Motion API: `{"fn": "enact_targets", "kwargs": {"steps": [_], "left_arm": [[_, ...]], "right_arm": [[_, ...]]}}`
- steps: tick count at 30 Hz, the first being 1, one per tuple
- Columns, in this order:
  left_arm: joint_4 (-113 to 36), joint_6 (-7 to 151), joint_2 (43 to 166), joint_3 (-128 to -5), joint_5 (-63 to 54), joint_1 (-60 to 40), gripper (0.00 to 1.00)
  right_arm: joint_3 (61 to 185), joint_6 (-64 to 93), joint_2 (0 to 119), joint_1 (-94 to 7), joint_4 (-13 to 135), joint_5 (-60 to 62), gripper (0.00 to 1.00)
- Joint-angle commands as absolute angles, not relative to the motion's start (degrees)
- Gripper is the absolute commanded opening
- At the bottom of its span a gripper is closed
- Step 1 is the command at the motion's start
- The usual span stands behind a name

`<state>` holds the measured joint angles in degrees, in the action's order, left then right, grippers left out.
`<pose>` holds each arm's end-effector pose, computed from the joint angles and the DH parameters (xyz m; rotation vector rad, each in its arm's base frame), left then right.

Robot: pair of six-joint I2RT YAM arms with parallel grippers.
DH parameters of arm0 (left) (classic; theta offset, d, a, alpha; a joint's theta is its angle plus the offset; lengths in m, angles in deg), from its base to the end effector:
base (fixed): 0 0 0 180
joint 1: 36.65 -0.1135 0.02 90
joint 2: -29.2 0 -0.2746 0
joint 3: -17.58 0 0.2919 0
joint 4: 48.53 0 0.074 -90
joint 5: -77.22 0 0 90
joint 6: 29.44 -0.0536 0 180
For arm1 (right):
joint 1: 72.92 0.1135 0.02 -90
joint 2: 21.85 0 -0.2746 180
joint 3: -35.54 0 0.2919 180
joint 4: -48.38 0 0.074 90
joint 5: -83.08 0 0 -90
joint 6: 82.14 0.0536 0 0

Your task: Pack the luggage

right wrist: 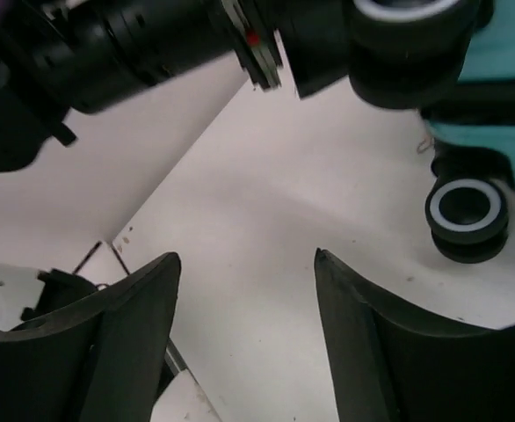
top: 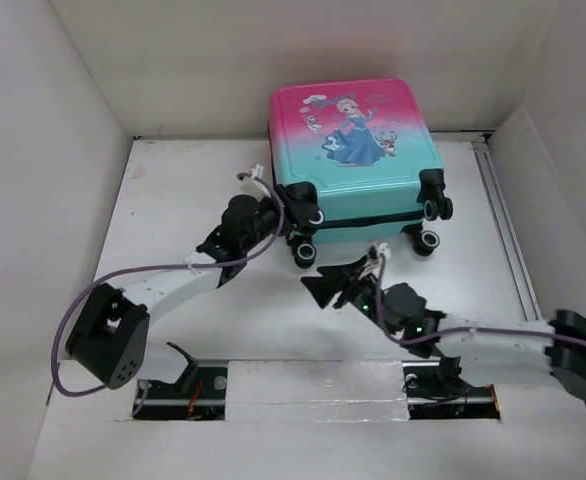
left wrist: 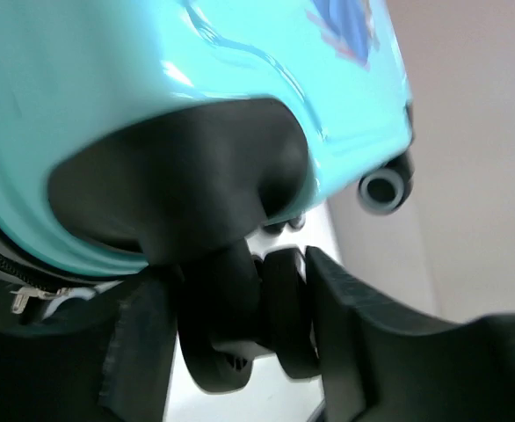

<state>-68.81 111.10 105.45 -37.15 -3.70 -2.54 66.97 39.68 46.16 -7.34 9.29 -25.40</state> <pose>0.2877 -0.2051 0.2704 -0.1148 1.7417 -1.2488 0.1297 0.2446 0.1996 -0.2060 1.6228 1.0927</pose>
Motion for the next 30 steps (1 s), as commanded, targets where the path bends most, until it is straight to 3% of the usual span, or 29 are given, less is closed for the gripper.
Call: {"fn": "enact_targets", "kwargs": {"steps": [1,3,8,13,18,23,30], "left_arm": [[-74.2,99.4,105.4,-46.9,-1.7,4.6,0.51],[-71.0,96.6,105.4,-49.6,-6.0,7.1,0.70],[-70.0,95.5,97.4,-42.9,-17.4,7.1,0.81],[-68.4,95.5,85.7,-31.5,-31.6,6.6,0.76],[-63.4,93.9,83.0,-26.5,-28.4,4.7,0.60],[-63.4,93.3,88.7,-23.5,-23.3,7.1,0.55],[-70.1,92.5,94.5,-21.6,-20.3,7.8,0.55]], "right_arm": [[68.1,37.8,29.2,-7.5,34.4,-35.1,0.69],[69.8,36.9,22.7,-9.7,44.6,-36.5,0.73],[78.3,32.0,20.5,-18.2,57.0,-30.4,0.81],[88.4,26.9,30.5,-25.4,60.8,-21.9,0.83],[98.7,24.2,40.4,-29.8,62.7,-16.0,0.94],[103.7,23.6,48.5,-30.9,63.6,-8.3,0.96],[106.5,23.6,56.2,-32.4,62.8,-4.9,1.00]]}}
